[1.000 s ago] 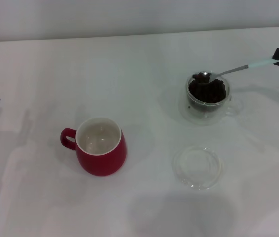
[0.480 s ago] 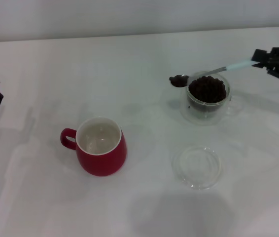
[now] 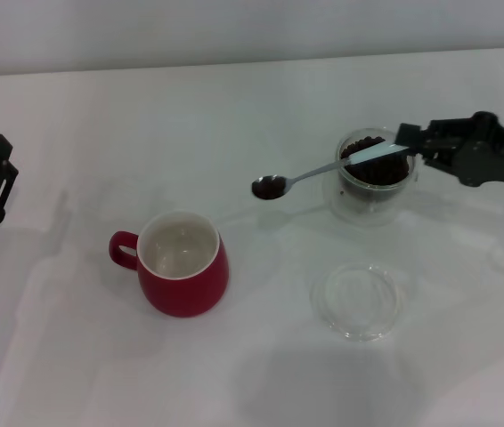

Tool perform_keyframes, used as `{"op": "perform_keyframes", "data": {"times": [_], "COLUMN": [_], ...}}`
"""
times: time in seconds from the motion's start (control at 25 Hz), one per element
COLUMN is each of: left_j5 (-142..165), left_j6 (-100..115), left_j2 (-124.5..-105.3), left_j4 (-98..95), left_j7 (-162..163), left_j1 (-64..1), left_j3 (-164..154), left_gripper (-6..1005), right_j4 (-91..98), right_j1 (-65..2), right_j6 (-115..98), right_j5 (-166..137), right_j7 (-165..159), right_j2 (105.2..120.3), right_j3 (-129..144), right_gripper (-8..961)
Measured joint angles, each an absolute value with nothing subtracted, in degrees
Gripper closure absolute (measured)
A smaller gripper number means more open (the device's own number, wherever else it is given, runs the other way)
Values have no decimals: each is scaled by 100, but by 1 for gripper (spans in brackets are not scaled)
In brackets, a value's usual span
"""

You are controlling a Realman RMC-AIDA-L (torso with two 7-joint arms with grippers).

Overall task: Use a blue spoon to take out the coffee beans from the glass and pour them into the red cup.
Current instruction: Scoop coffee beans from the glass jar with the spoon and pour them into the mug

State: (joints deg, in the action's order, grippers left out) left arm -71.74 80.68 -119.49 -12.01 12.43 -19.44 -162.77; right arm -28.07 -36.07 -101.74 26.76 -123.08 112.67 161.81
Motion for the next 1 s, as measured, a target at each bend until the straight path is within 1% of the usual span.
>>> {"op": "perform_keyframes", "data": {"times": [0.16,0.32,0.72,1.0], "left_j5": [-7172,-7171,-7172,-7172], "left_j6": [8060,8044,7997,7997], "left_j2": [-11953,-11954,-11953,-11960], "left_j4": [-1215,-1214,-1222,-1230], "left_j7": [1251,1252,1252,1257], "left_j1": [-1944,-1942,-1949,-1951], "left_j3": [-16278,-16277,-16278,-16277], "left_gripper": [288,288,290,289], "right_j4": [-2801,-2620,-1844,-1666], "right_j1": [-3698,-3813,-3979,-4042], "right_j6": [-10172,-10119,-9614,-9446], "right_j5": [2566,2410,2372,2369], "right_j7": [-12204,-12050,-11331,-10861], "right_j2": [11400,11471,11486,11503], "right_j3": [16181,16179,16173,16171], "right_gripper": [729,728,723,720]}}
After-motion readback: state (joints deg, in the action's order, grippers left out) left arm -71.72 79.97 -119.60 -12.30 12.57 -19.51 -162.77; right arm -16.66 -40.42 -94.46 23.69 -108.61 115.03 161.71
